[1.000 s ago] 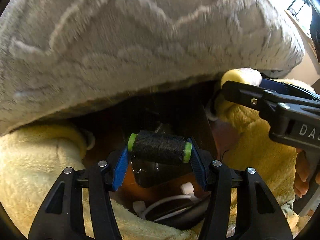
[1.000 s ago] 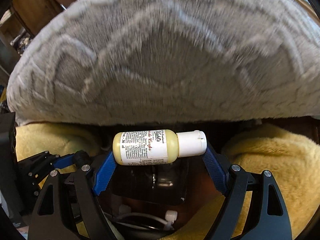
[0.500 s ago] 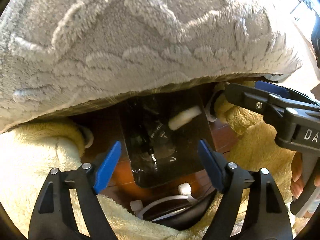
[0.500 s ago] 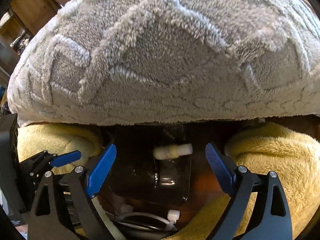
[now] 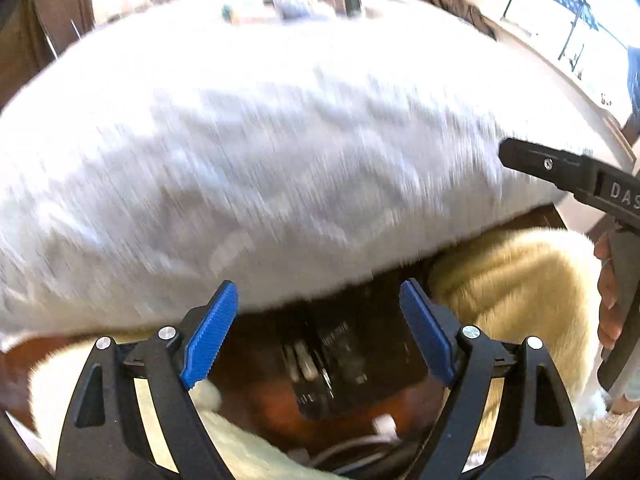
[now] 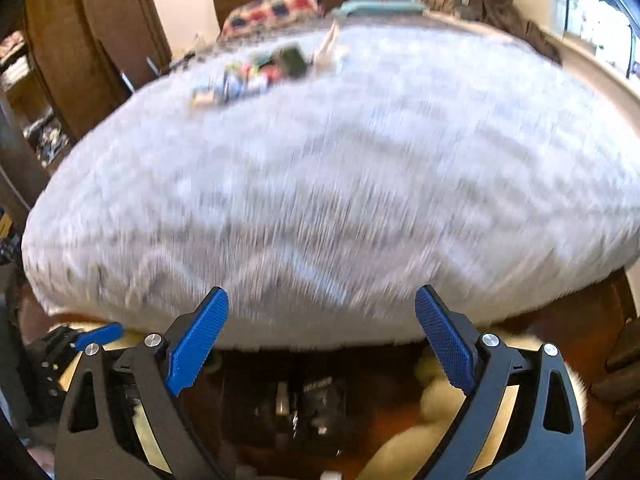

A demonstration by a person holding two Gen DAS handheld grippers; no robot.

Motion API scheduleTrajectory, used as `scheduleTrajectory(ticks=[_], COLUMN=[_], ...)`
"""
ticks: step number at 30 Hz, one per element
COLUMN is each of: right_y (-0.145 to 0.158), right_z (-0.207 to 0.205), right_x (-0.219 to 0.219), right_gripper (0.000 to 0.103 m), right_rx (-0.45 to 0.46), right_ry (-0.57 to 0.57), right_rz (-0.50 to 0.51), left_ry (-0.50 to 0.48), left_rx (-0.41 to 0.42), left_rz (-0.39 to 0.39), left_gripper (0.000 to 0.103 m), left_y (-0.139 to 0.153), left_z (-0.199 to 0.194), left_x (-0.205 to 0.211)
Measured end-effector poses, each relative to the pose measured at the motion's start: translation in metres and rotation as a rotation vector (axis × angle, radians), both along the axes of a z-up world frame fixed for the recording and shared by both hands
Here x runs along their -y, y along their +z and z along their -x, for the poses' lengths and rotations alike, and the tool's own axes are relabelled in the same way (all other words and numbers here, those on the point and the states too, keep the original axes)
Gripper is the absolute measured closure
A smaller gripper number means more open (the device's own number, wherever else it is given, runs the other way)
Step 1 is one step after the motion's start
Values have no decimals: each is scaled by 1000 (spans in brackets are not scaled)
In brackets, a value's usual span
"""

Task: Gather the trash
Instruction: 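Grasp the yellow-capped cream tube with the left tool while the right tool grasps the white tape roll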

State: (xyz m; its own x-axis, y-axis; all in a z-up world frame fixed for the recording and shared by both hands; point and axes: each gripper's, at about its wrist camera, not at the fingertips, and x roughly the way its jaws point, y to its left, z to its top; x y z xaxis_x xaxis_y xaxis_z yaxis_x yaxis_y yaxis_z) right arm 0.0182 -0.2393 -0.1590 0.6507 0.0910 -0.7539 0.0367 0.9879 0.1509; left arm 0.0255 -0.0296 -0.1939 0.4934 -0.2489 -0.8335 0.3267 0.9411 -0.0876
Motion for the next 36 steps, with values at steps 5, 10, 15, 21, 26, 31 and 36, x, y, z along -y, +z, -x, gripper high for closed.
scheduleTrajectory(ticks=[5, 10, 15, 21, 26, 31, 36], right_y=[26, 31, 23, 9, 4, 0, 0], right_z=[-32, -84, -131, -177, -201, -222, -240], right_x=[14, 21, 22, 23, 21, 22, 18], right_gripper=[8, 8, 8, 9, 18, 22, 23], right_rx=[73, 78, 38, 20, 8, 5, -1], right_ry=[-23, -40, -50, -65, -59, -60, -50], right_rz=[55, 41, 71, 80, 86, 88, 95], left_ry=[38, 75, 120, 95, 71, 48, 42], left_rx=[119, 173, 157, 121, 101, 101, 95], left_rz=[-25, -56, -48, -56, -78, -103, -103], left_gripper=[24, 21, 20, 20, 20, 20, 19], left_y=[39, 52, 50, 43, 32, 26, 23], left_z=[-33, -78, -128, -185, -222, -244, -264], left_x=[-7, -6, -2, 7, 16, 23, 26])
